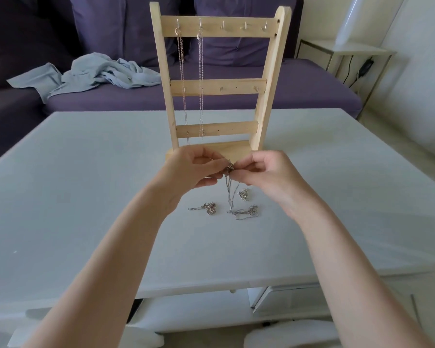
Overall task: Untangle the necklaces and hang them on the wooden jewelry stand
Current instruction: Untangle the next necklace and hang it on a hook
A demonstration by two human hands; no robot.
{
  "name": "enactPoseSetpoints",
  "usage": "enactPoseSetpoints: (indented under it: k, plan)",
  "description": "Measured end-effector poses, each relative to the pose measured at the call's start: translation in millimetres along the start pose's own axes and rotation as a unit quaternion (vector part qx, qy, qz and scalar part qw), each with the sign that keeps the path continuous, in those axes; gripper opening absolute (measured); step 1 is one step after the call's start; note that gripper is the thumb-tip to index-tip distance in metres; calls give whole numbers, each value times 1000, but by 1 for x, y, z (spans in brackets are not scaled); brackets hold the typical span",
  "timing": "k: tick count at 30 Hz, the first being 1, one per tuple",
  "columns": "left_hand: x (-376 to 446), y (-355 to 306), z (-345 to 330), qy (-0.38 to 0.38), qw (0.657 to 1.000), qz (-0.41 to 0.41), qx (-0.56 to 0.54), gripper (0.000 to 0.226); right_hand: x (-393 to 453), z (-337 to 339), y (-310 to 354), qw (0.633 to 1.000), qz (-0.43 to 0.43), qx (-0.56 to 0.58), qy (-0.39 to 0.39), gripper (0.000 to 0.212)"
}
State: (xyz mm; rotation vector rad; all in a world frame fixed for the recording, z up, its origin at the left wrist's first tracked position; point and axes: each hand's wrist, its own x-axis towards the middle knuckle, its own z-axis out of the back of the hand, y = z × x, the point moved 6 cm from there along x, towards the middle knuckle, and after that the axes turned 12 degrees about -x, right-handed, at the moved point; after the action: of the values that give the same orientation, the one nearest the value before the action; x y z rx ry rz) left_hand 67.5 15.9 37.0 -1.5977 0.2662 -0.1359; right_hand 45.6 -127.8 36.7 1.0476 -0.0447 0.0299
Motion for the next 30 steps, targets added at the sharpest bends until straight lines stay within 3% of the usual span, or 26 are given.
enactPoseSetpoints:
  k: [6,10,15,23,30]
  plan:
    - [1,2,2,-19,996,-19,86,11,0,8,5,989,57,-123,-64,12]
    - [0,0,-1,12,997,-19,78,12,-2,13,10,988,73,-96,-95,12]
    - [-3,-4,-7,89,992,-15,92,16,0,8,4,996,47,-64,-48,16]
    - [-4,-7,3,62,994,-15,92,17,-2,19,3,996,37,41,-75,13]
    - [-5,-10,1,68,997,-20,-4,15,-2,16,-4,998,-10,2,-62,10]
